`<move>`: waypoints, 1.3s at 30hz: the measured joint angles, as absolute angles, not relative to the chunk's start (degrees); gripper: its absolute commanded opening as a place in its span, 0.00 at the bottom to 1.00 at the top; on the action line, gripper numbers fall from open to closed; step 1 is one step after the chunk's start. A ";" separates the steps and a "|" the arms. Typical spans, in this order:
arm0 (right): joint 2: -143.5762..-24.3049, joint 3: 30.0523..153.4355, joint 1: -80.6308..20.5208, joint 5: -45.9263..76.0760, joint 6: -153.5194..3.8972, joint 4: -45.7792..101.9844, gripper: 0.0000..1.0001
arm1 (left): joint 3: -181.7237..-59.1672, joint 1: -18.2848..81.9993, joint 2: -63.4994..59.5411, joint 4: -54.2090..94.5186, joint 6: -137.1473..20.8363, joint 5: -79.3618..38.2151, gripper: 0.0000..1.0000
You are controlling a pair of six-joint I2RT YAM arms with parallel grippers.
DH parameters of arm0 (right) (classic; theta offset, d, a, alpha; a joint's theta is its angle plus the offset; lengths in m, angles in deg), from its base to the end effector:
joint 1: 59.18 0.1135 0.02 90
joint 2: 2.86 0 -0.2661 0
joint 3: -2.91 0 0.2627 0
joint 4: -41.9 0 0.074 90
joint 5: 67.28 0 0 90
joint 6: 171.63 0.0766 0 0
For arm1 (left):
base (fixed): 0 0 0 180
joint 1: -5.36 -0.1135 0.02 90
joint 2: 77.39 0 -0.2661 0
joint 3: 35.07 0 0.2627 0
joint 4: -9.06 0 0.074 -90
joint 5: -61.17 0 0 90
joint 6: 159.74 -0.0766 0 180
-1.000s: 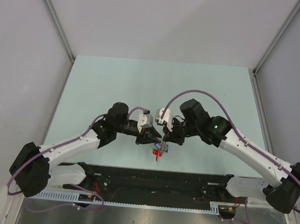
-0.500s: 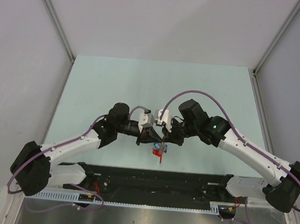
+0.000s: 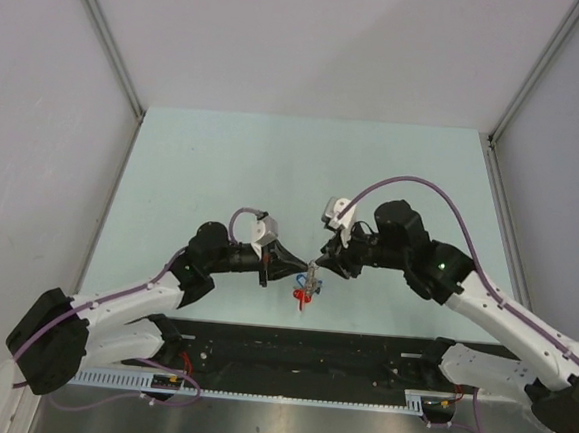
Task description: Put the keys on the keyring
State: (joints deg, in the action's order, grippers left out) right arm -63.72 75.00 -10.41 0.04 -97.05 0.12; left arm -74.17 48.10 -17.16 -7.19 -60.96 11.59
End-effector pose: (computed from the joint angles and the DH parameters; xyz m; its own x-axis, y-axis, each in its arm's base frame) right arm 0.1575 0.2245 0.3235 -0.0802 -0.4638 -0.8823 -0.9690 0.2438 -0.0400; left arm 0.1607 -0.2162 0.2385 -0.2130 0.0386 -0.9763 0.9700 0.1281 -0.2066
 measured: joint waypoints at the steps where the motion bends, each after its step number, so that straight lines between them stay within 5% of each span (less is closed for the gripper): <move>1: -61.67 73.56 -10.58 1.20 -95.21 1.82 0.36 | -72.77 48.12 -17.64 -9.66 -59.54 10.32 0.00; 14: -49.43 48.71 -2.87 16.08 -75.23 31.22 0.31 | -64.61 48.41 -18.10 -33.07 -48.72 2.17 0.00; 25: -45.78 43.05 4.63 34.97 -66.58 46.96 0.31 | -63.00 49.08 -18.14 -35.52 -48.74 -0.21 0.00; 39: -49.73 42.83 4.89 38.51 -62.97 51.42 0.31 | -62.91 49.63 -18.19 -35.54 -48.76 -1.72 0.00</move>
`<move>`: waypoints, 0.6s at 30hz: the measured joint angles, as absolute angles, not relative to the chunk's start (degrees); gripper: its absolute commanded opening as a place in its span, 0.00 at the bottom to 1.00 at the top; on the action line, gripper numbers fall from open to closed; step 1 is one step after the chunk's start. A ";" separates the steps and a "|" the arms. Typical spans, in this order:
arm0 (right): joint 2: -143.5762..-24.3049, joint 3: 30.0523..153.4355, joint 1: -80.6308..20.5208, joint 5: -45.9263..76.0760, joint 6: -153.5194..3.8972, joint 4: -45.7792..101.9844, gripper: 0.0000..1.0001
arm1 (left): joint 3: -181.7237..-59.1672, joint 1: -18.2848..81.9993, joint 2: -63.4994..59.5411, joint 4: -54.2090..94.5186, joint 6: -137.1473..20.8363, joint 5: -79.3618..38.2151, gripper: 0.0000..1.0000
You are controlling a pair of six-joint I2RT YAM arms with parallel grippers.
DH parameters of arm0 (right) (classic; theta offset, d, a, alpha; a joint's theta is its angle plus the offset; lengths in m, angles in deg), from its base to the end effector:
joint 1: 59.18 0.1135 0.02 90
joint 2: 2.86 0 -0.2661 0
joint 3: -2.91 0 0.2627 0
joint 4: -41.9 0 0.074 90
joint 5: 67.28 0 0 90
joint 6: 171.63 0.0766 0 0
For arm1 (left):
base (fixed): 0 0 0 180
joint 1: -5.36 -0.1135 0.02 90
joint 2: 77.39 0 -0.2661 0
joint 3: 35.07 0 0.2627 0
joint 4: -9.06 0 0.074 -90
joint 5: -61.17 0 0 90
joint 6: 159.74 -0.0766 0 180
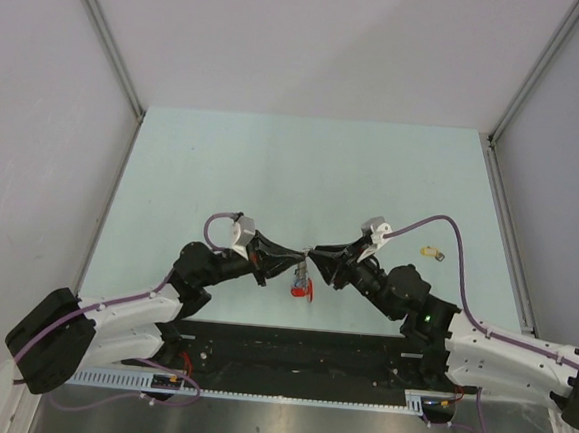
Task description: Put the keys on the keyring
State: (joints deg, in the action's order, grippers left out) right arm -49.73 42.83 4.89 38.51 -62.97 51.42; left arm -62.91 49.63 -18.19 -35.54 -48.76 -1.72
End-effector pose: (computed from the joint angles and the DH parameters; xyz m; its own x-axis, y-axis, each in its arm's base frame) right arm 0.1265 0.2125 0.2825 -0.2203 0.2511 -0.9426 -0.7136 0.6174 0.3312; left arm 0.1521 -0.1970 0.2379 -0.1831 -0.2666 -0.9463 0.9355 0.2488 -0.2511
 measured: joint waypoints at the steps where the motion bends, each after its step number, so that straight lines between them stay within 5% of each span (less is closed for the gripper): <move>1: -49.95 42.83 4.89 38.51 -62.82 51.42 0.31 | -62.91 49.67 -18.19 -35.54 -48.76 -1.76 0.00; 18: -53.45 42.79 5.07 39.19 -60.22 53.67 0.23 | -62.91 50.79 -18.19 -35.78 -48.79 -4.28 0.00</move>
State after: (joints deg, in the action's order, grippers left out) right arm -53.45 42.79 5.07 39.19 -60.22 53.67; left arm -62.91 50.79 -18.19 -35.78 -48.79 -4.28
